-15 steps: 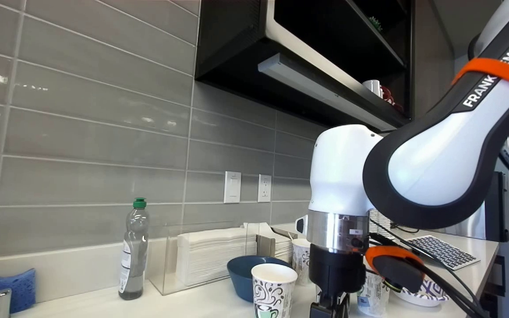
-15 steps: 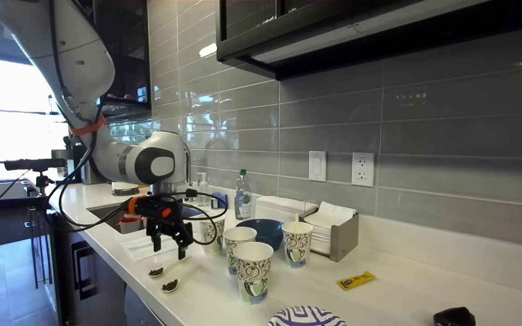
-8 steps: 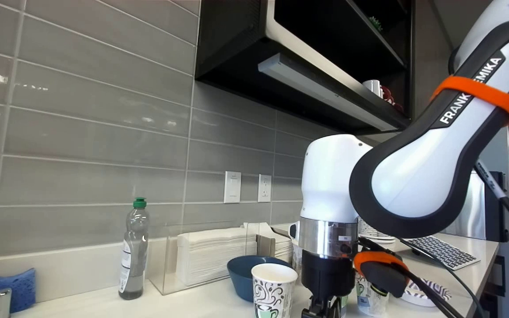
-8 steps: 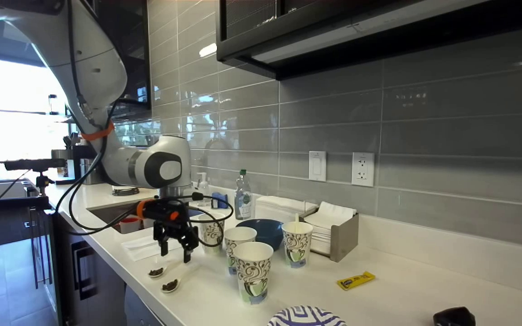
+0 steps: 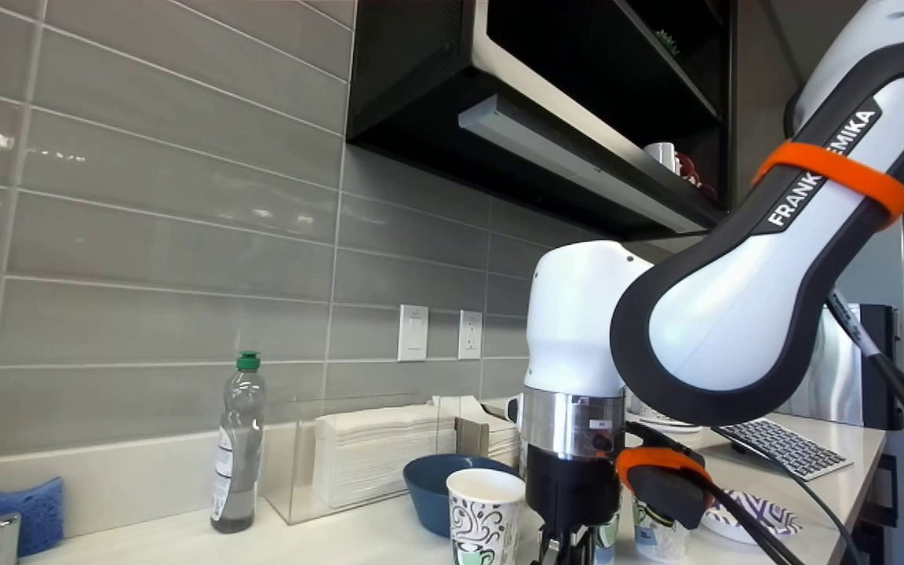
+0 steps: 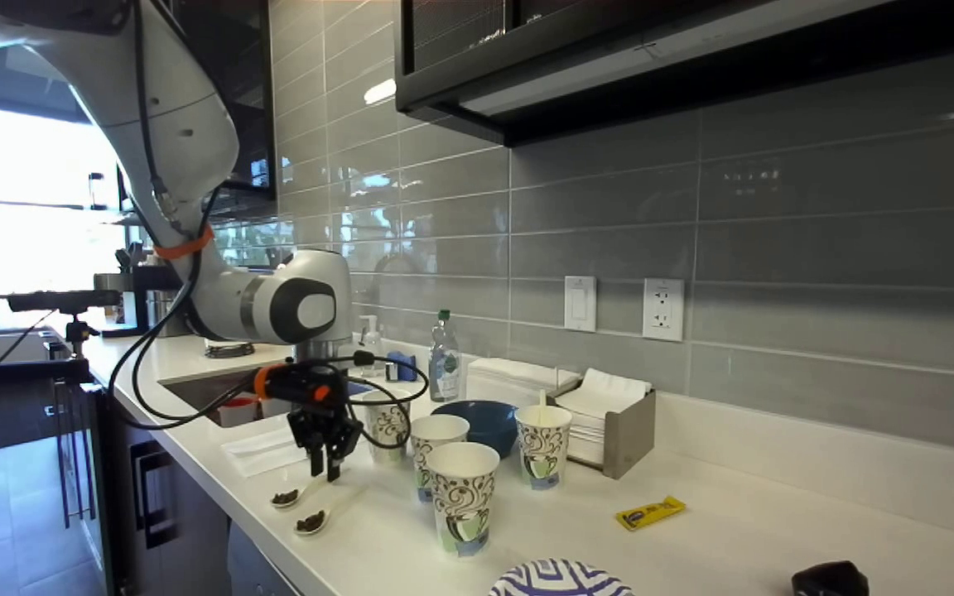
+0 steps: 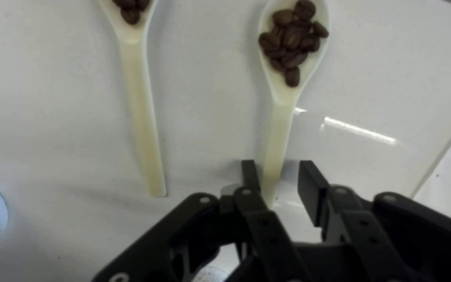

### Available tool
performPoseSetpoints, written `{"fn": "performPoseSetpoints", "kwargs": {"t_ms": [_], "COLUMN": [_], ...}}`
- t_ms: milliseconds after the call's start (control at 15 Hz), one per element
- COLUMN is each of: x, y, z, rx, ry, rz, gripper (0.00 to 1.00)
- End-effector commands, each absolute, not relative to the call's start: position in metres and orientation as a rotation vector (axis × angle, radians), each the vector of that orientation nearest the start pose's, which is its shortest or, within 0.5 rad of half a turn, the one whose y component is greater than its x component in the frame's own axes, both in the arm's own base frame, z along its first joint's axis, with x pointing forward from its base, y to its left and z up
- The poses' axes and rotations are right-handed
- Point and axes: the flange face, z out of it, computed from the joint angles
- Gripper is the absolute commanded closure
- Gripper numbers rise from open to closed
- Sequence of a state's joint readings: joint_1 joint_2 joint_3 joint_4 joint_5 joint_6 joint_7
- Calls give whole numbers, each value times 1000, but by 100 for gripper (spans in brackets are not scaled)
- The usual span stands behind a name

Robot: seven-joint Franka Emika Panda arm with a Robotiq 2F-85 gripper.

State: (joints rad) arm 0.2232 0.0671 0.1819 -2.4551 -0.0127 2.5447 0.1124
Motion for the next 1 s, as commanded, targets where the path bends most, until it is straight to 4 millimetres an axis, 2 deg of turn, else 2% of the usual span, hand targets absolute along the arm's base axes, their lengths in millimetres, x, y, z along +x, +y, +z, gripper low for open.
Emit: {"fn": "performPoseSetpoints", "kwargs": {"t_ms": [0, 67, 533, 933], "x": [451, 451, 452, 445], "y": [192, 192, 191, 190], "z": [273, 273, 274, 301], "rx": [-3119, -3121, -3124, -3140], "ry": [-452, -449, -447, -470], "rz": [-42, -42, -31, 19], "gripper": [96, 100, 97, 97]}}
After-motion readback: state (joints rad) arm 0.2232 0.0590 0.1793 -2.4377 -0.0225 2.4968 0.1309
